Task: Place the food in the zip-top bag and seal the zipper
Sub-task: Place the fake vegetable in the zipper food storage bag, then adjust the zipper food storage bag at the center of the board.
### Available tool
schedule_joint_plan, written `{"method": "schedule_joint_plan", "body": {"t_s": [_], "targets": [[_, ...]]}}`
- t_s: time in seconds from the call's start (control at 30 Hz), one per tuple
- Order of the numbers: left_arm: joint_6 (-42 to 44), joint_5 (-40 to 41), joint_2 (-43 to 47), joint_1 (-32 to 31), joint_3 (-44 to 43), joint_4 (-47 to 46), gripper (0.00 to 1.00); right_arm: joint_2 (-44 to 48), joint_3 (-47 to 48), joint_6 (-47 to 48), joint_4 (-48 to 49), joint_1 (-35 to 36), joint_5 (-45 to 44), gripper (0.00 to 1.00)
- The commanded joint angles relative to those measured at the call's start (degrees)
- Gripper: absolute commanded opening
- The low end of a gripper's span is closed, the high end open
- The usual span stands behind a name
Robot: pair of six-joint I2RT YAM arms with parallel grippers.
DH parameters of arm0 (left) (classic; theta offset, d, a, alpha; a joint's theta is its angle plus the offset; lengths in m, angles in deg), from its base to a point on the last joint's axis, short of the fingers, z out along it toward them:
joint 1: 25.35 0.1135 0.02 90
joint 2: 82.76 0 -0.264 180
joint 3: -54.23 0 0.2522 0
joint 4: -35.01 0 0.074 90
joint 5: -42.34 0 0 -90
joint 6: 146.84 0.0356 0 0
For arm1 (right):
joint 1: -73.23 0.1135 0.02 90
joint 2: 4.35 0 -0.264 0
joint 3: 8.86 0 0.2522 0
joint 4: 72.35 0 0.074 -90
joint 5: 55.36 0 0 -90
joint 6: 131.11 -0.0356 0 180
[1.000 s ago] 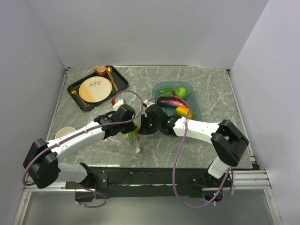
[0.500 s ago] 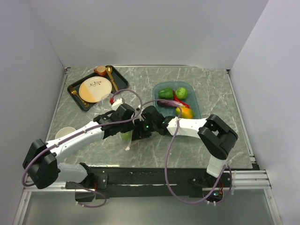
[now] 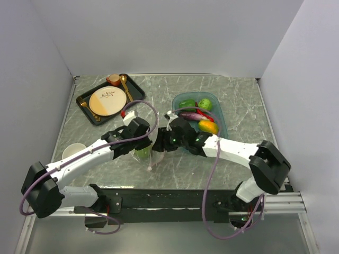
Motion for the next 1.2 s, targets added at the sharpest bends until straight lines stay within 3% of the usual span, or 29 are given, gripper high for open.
{"method": "schedule_joint_plan", "body": {"t_s": [0.0,0.4,0.9,1.03,1.07,1.17], "targets": [[-0.87,1.84,1.39,-0.29,-2.22,0.19,0.01,3.20,-0.57,-0.94,-6.03,-0.27,-6.78,0.55],[-0.25,4.04,3.07,-0.12,-5.91,3.00,0.01,1.62,-3.20,-9.46,-4.54,-0.27,-7.75,0.57],[-0.78,3.86,4.91,-0.12,-4.15,2.57,0.01,-4.36,-4.87,-12.19,3.01,-3.35,-5.03,0.56],[-0.78,3.42,5.17,-0.12,-3.89,2.04,0.01,-5.32,-4.44,-11.48,5.91,-4.49,-1.53,0.40],[-0.78,3.42,5.26,-0.20,-3.80,1.95,0.01,-5.85,-4.26,-11.31,6.44,-4.84,-0.73,0.24],[-0.70,4.12,5.70,-0.12,-4.41,2.65,0.01,-3.59,-2.68,-9.21,4.26,-5.02,-2.29,0.00]]}}
